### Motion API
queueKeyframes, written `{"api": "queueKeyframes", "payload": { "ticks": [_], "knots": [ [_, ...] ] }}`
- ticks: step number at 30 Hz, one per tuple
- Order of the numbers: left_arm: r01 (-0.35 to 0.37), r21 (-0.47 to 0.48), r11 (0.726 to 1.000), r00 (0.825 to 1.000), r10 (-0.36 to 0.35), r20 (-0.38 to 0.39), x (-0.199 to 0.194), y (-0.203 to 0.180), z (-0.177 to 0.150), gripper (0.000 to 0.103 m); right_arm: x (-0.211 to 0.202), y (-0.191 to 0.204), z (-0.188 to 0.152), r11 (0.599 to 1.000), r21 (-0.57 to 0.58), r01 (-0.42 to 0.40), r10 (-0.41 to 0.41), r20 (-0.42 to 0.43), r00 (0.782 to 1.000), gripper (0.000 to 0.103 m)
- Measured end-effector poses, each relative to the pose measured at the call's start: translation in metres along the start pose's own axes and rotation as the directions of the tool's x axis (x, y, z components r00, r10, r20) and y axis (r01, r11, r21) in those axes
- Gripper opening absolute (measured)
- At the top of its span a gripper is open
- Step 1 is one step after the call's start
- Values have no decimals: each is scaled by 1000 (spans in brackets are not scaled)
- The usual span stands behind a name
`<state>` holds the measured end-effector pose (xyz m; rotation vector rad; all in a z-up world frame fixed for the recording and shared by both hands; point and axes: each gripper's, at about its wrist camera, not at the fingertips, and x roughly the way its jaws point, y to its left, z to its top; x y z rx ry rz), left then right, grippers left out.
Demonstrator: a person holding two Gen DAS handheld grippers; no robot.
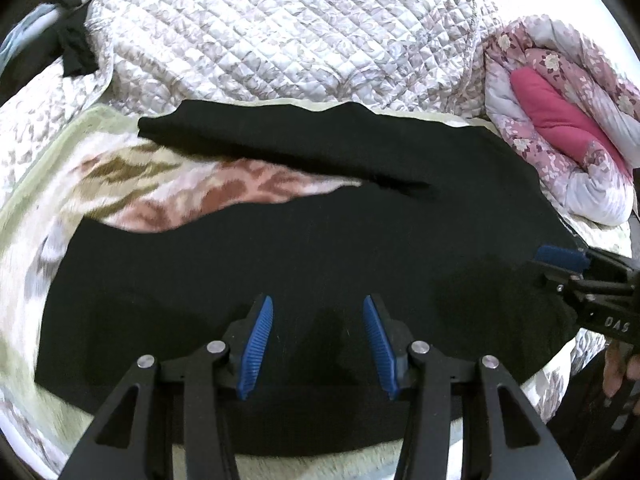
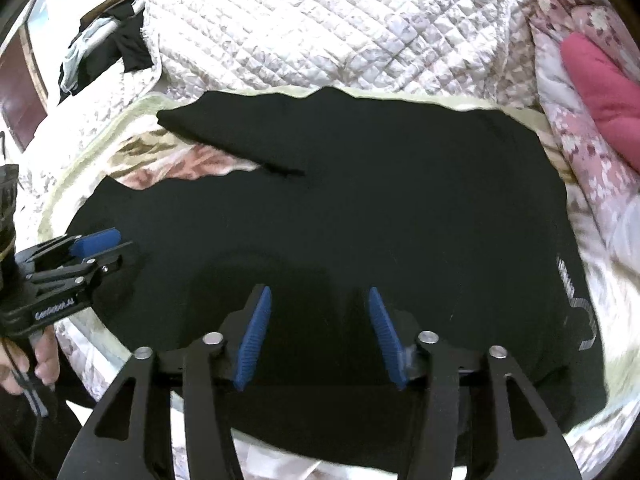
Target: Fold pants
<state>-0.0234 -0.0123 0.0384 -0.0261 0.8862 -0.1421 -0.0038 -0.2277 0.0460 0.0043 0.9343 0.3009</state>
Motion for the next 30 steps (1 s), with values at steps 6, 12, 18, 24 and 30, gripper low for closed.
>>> {"api": "queueKeyframes", "payload": {
  "ticks": [6,12,18,24,30],
  "knots": [
    [4,25,1000,1000,-4,12,16,17,44,50,8,-30,37,999,-37,8,-8,-7,1000,55],
    [-3,44,999,1000,3,5,52,34,100,50,29,-71,83,1000,-26,-2,2,3,1000,56],
    [-17,33,999,1000,16,19,98,43,158,56,66,-105,132,996,-90,25,-25,-1,1000,61],
    [-22,67,998,1000,22,-9,152,37,196,58,115,-130,173,990,-141,20,-26,-41,999,61],
    [-33,55,998,998,35,-47,194,35,211,58,162,-149,194,992,-128,-18,2,-117,993,61]
  ]
}}
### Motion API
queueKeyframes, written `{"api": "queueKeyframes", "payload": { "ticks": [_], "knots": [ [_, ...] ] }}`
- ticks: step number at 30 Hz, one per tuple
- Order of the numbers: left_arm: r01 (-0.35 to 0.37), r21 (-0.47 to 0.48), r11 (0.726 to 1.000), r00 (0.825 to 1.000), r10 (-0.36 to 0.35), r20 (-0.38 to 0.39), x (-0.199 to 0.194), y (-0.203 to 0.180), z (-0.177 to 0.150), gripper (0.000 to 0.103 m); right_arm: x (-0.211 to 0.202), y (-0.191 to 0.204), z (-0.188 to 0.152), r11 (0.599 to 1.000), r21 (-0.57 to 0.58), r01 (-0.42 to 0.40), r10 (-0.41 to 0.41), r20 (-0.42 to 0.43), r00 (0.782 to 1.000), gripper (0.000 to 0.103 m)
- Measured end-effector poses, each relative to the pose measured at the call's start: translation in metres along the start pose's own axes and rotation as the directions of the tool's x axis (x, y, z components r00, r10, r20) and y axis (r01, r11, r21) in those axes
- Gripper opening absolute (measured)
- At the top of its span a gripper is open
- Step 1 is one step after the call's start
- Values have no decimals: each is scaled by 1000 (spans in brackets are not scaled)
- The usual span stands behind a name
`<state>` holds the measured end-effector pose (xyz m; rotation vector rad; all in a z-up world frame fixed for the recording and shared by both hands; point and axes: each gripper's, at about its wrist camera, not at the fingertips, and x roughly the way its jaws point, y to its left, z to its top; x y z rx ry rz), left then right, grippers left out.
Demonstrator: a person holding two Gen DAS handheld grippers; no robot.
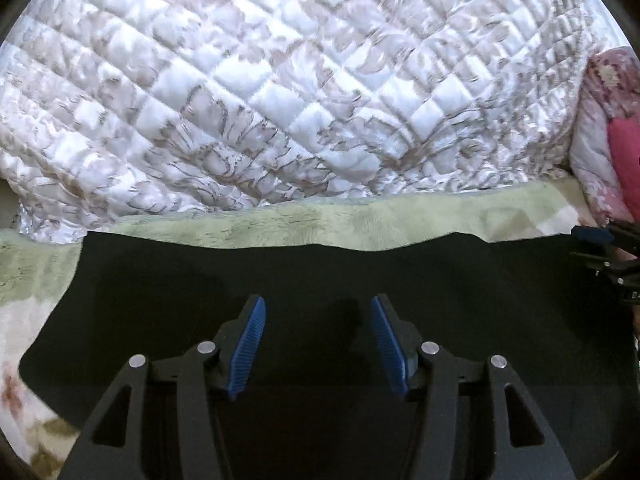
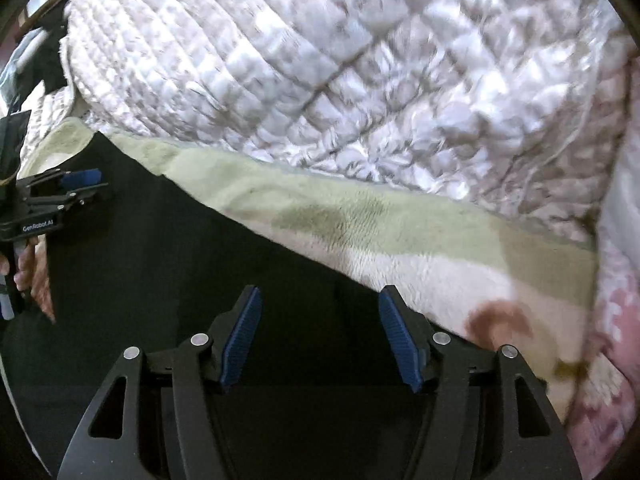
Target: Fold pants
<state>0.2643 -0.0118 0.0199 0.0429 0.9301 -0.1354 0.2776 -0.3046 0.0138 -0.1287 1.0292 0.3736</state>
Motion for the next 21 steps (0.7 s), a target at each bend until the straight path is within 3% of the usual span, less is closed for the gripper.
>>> {"api": "queueKeyframes", "payload": {
  "ticks": [5,7,8,9,10,12,14,21],
  "knots": [
    [-58,72,996,998,59,-14,18,-10,-6,63,22,0,9,999,-45,-12,10,-56,998,62],
    [-85,92,992,996,86,-8,20,-15,-7,63,25,2,12,999,-46,-3,0,-64,998,57],
    [-101,101,990,995,102,-5,20,-18,-8,60,25,5,13,998,-56,-15,11,-65,998,40],
    [-115,110,987,993,116,1,19,-20,-9,50,24,7,14,998,-68,-14,10,-58,998,22],
    [-129,117,985,992,130,6,20,-20,-7,46,22,11,15,997,-83,-2,-3,-52,999,11],
    [-136,130,982,991,135,21,16,-24,-7,20,18,17,16,994,-109,8,-14,-51,999,9],
    [-145,144,979,989,141,37,10,-26,-6,5,11,24,14,991,-133,35,-39,-29,999,8],
    [-68,48,997,988,60,144,-63,-12,-14,4,-73,48,-12,994,-104,29,-14,141,990,8]
  ]
}}
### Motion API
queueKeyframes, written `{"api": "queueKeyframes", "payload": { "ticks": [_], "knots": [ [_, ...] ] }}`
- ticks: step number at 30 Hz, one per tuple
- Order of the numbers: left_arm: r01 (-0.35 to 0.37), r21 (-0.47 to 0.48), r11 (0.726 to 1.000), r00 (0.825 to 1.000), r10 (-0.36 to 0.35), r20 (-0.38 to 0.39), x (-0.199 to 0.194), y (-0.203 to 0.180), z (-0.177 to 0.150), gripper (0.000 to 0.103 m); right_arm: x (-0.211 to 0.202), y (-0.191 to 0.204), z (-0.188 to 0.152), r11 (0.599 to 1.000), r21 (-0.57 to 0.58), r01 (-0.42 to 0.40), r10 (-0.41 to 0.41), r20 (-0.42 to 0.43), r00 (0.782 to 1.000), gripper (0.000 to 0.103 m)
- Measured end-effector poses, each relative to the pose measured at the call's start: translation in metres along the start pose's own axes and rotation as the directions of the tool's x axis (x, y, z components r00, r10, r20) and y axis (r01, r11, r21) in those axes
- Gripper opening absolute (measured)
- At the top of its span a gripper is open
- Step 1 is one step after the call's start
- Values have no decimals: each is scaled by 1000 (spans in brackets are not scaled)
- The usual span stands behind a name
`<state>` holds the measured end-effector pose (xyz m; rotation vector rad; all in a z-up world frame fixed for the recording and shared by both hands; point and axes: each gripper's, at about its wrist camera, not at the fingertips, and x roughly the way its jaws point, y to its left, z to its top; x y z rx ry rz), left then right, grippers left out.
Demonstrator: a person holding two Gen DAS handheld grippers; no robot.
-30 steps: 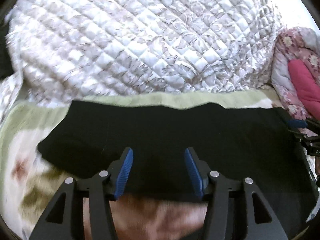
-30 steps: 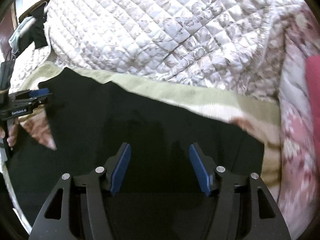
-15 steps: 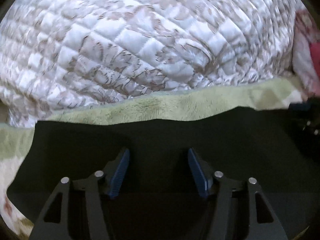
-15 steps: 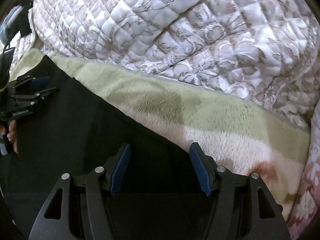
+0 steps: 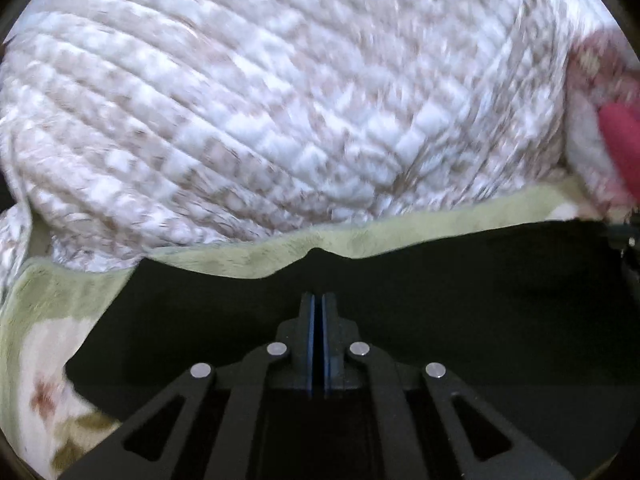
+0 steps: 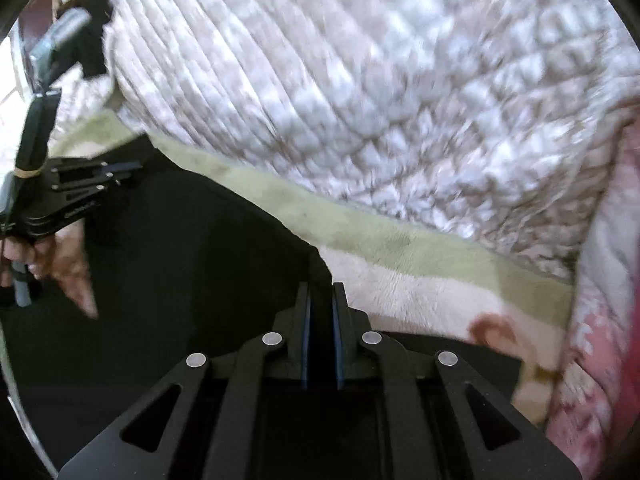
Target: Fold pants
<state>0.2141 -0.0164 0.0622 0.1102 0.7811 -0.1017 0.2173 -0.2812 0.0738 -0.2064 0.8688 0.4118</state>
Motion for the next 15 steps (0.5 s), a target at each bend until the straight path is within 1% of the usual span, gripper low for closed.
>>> {"api": "queueKeyframes", "payload": {
  "ticks": [3,5,8,10,12,14,15],
  "knots": [
    [35,-40,999,998,-33,45,-41,6,-10,4,-48,21,-18,1000,19,-14,13,72,997,8],
    [63,-66,996,995,-57,76,-72,8,-24,4,-78,39,-32,999,28,-32,29,106,994,8],
    [108,-113,988,991,-98,95,-106,11,-51,4,-114,73,-65,998,32,-57,53,126,991,8],
    [131,-144,981,989,-119,86,-124,13,-74,4,-129,92,-90,994,53,-90,84,112,990,8],
    [157,-182,971,987,-147,66,-140,14,-103,4,-134,105,-120,992,84,-96,89,78,993,8],
    [172,-212,962,985,-169,33,-146,15,-131,4,-129,113,-149,981,156,-115,113,25,993,8],
    [175,-224,959,984,-177,12,-148,15,-143,4,-121,115,-168,972,205,-116,122,-16,992,9]
  ]
}}
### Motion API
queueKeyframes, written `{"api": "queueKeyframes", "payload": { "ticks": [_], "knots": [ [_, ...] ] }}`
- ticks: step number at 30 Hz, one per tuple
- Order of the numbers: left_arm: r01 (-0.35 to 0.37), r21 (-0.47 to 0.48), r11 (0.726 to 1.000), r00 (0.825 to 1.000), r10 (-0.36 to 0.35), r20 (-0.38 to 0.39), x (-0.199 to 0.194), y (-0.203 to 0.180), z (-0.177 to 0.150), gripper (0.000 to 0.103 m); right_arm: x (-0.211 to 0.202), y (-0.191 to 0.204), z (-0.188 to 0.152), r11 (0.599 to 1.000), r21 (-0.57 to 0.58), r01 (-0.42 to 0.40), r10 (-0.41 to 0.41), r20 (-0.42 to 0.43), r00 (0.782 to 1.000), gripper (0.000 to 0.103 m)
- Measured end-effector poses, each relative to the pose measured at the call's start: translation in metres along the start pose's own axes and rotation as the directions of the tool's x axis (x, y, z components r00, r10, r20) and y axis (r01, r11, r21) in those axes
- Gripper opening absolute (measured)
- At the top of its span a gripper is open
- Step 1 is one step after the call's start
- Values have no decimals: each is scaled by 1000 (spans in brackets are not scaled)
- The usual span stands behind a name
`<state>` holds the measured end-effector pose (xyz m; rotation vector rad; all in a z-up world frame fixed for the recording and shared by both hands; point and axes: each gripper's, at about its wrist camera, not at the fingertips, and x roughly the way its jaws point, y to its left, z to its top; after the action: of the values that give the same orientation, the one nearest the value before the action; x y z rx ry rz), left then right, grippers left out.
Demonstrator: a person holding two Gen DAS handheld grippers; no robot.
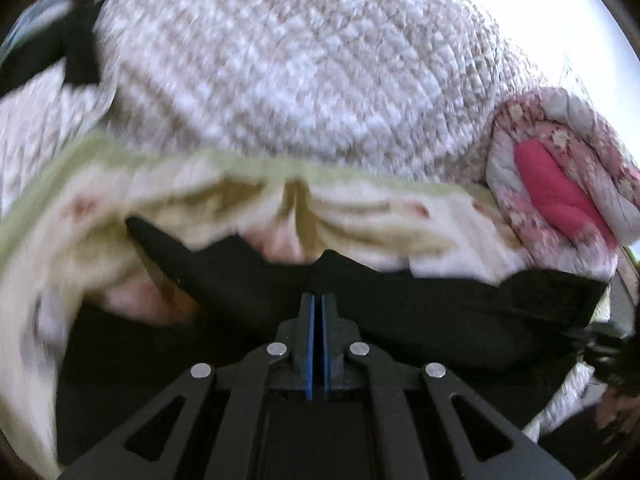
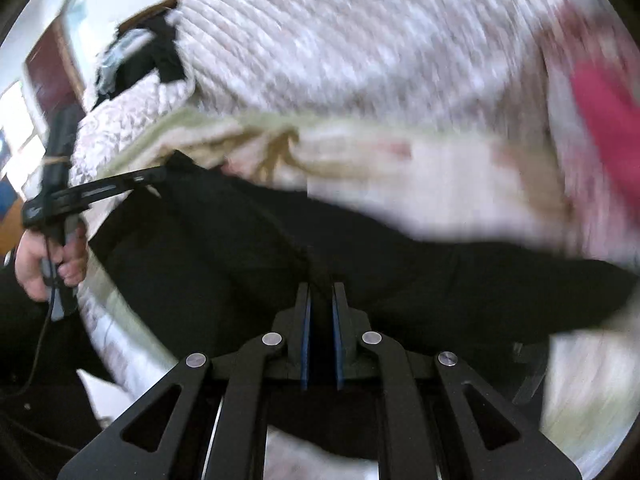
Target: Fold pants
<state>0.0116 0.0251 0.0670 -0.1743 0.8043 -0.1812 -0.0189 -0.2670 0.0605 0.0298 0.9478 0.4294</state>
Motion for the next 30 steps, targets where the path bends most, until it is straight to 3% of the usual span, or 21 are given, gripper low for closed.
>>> {"api": "queueKeyframes", "payload": {
  "ticks": [3,7,11,12,13,15,18,23,26,27,28,30],
  "knots": [
    [-28,-16,999,995,27,-101,1,4,-40,4,18,-5,-31,996,89,5,4,-104,995,14],
    [-27,-59,998,992,19,-124,-10,13,-58,5,1,1,-40,990,140,-14,20,-36,999,26],
    [-46,-55,997,998,43,-56,-29,12,-48,6,-18,-2,-48,976,215,-20,8,57,998,29],
    [-48,-51,998,998,46,-42,-31,11,-42,13,-21,-4,-50,972,235,-18,1,74,997,29],
    [-58,-48,997,998,56,-34,-29,11,-37,26,-26,-6,-53,965,262,-15,-8,90,996,29],
    [-77,-44,996,997,76,-15,-24,12,-25,40,-30,-14,-58,949,315,-6,-29,107,994,29],
    [-143,2,990,989,143,-21,0,9,-9,44,-37,-23,-69,920,391,12,-58,106,993,30],
    [-222,77,972,968,229,-104,53,10,-6,45,-45,-47,-85,851,524,33,-103,105,989,30],
    [-275,131,953,952,288,-100,70,7,-9,45,-45,-59,-89,818,574,30,-107,100,989,30],
    [-287,148,946,950,301,-82,70,4,-9,40,-43,-63,-90,811,584,30,-108,99,989,30],
    [-297,162,941,948,311,-69,70,1,-9,23,-41,-67,-90,802,596,31,-109,96,989,30],
    [-312,160,936,945,323,-47,63,1,-7,10,-41,-69,-89,800,600,32,-118,104,988,30]
  ]
}}
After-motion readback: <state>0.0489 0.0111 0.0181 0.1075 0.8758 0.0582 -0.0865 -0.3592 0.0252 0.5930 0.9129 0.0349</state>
